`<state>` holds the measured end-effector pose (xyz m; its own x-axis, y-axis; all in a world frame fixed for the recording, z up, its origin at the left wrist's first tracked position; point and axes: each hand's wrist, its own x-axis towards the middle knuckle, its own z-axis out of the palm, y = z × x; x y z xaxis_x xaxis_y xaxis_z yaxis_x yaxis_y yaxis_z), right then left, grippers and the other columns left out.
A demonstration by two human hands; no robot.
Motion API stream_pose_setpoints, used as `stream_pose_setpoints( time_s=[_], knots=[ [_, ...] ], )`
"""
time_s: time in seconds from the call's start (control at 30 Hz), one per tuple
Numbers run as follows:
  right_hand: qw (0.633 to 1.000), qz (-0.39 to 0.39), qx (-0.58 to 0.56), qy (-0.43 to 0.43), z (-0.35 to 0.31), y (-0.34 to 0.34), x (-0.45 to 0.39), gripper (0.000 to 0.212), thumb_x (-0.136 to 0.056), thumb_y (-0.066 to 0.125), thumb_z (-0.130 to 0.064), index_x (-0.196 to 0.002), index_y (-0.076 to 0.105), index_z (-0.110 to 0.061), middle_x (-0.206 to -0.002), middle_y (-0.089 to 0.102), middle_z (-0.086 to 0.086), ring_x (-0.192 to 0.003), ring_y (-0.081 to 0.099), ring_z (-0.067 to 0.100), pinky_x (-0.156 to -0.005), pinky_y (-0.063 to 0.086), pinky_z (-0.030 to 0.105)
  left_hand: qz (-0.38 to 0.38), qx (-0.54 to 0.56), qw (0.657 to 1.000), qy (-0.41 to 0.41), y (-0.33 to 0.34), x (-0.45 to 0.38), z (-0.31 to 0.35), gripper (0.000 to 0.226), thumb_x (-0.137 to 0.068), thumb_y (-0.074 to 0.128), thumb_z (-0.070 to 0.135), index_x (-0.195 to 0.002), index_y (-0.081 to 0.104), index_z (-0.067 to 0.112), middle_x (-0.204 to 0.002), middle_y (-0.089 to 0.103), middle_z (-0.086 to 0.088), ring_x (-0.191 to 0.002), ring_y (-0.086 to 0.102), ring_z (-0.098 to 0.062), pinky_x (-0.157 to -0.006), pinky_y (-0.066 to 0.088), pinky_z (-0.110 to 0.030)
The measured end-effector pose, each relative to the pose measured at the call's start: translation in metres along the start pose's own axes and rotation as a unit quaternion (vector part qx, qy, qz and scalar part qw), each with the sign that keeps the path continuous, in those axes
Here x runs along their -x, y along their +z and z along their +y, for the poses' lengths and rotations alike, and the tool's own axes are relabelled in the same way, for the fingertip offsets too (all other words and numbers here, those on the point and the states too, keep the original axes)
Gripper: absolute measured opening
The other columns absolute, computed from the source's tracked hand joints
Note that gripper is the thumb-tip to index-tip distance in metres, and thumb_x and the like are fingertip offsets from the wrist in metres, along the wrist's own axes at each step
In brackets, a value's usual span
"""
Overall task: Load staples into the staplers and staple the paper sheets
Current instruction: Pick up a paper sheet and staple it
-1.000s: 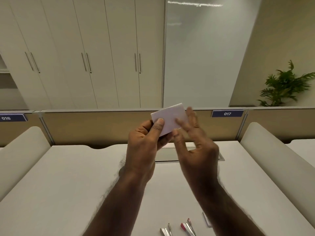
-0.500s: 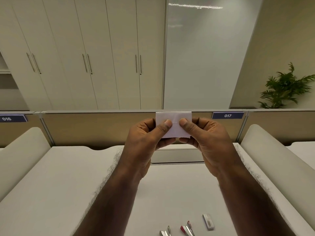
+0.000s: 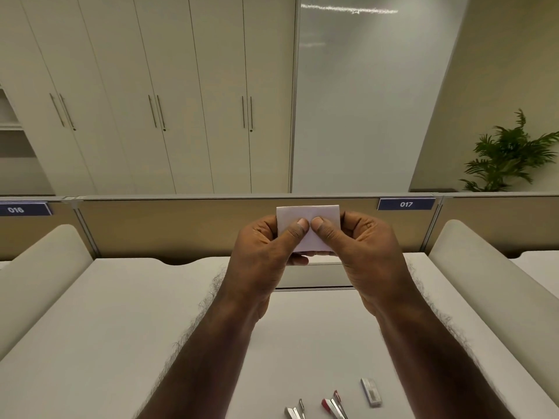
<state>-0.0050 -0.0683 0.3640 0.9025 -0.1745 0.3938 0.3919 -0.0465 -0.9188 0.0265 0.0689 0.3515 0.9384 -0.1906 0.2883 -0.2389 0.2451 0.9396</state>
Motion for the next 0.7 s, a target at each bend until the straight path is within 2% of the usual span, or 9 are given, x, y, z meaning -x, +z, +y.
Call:
stream_pose_setpoints(
  time_s=[0.1, 0.2, 0.27, 0.33, 0.43, 0.5, 0.6, 0.7],
  knots=[
    [0.999, 0.045, -0.013, -0.011, 0.006, 0.002, 0.001, 0.019, -0.073, 0.068, -0.033, -0.091, 0.069, -0.027, -0.085, 0.074, -0.006, -0.082, 0.074, 0.015, -0.067, 0.058, 0.022, 0.092, -0.036, 0.994, 0.042, 0.002, 0.001, -0.005, 0.022, -0.086, 0.068, 0.023, -0.107, 0.063, 0.019, -0.1, 0.072, -0.003, -0.09, 0.071, -0.017, -0.072, 0.058, -0.025],
    [0.995, 0.094, 0.023, -0.027, 0.015, 0.003, 0.003, 0.015, -0.084, 0.069, -0.023, -0.098, 0.072, -0.025, -0.082, 0.073, -0.018, -0.085, 0.073, 0.013, -0.07, 0.059, 0.023, 0.2, -0.117, 0.966, 0.113, 0.001, 0.005, -0.015, 0.019, -0.086, 0.071, 0.024, -0.104, 0.063, 0.023, -0.106, 0.068, 0.002, -0.094, 0.066, -0.008, -0.074, 0.053, -0.018],
    [0.99, 0.097, 0.084, -0.05, 0.022, 0.006, 0.007, 0.015, -0.087, 0.067, -0.022, -0.1, 0.073, -0.027, -0.083, 0.071, -0.027, -0.089, 0.071, 0.004, -0.071, 0.057, 0.018, 0.188, -0.1, 0.971, 0.11, 0.002, 0.01, -0.022, 0.011, -0.09, 0.066, 0.024, -0.101, 0.068, 0.024, -0.104, 0.071, 0.001, -0.093, 0.067, -0.007, -0.077, 0.052, -0.021],
    [0.986, 0.071, 0.134, -0.066, 0.03, 0.012, 0.013, 0.025, -0.089, 0.065, -0.022, -0.113, 0.07, -0.019, -0.108, 0.071, -0.017, -0.102, 0.065, -0.004, -0.084, 0.054, 0.017, 0.116, -0.037, 0.99, 0.067, 0.005, 0.016, -0.028, 0.016, -0.095, 0.059, 0.022, -0.106, 0.07, 0.022, -0.106, 0.074, 0.002, -0.101, 0.068, -0.011, -0.086, 0.053, -0.028],
    [0.975, 0.015, 0.212, -0.068, 0.046, 0.022, 0.023, 0.038, -0.091, 0.062, -0.024, -0.129, 0.059, -0.02, -0.138, 0.054, -0.007, -0.126, 0.049, -0.004, -0.103, 0.043, 0.016, 0.042, 0.032, 0.999, 0.002, 0.007, 0.024, -0.035, 0.023, -0.097, 0.052, 0.025, -0.112, 0.068, 0.021, -0.109, 0.074, 0.001, -0.107, 0.068, -0.015, -0.091, 0.053, -0.031],
    [0.965, -0.014, 0.257, -0.058, 0.055, 0.026, 0.028, 0.046, -0.09, 0.063, -0.027, -0.135, 0.053, -0.024, -0.148, 0.042, -0.01, -0.134, 0.038, -0.005, -0.108, 0.038, 0.017, 0.034, 0.051, 0.998, -0.025, 0.003, 0.025, -0.041, 0.025, -0.095, 0.054, 0.032, -0.113, 0.069, 0.021, -0.109, 0.074, -0.001, -0.107, 0.068, -0.018, -0.092, 0.054, -0.032],
    [0.957, -0.048, 0.283, -0.047, 0.067, 0.03, 0.036, 0.047, -0.09, 0.062, -0.031, -0.136, 0.052, -0.029, -0.152, 0.033, -0.014, -0.139, 0.028, -0.005, -0.11, 0.035, 0.018, 0.055, 0.042, 0.996, -0.061, -0.009, 0.024, -0.053, 0.024, -0.097, 0.054, 0.021, -0.116, 0.067, 0.018, -0.108, 0.074, -0.003, -0.104, 0.069, -0.02, -0.09, 0.056, -0.032],
    [0.967, -0.032, 0.25, -0.032, 0.08, 0.029, 0.042, 0.036, -0.088, 0.065, -0.025, -0.123, 0.063, -0.034, -0.146, 0.039, -0.02, -0.131, 0.04, -0.008, -0.104, 0.038, 0.015, 0.092, -0.008, 0.992, -0.086, -0.026, 0.024, -0.068, 0.024, -0.098, 0.053, 0.02, -0.116, 0.068, 0.014, -0.106, 0.074, -0.005, -0.103, 0.069, -0.023, -0.085, 0.058, -0.033]
  ],
)
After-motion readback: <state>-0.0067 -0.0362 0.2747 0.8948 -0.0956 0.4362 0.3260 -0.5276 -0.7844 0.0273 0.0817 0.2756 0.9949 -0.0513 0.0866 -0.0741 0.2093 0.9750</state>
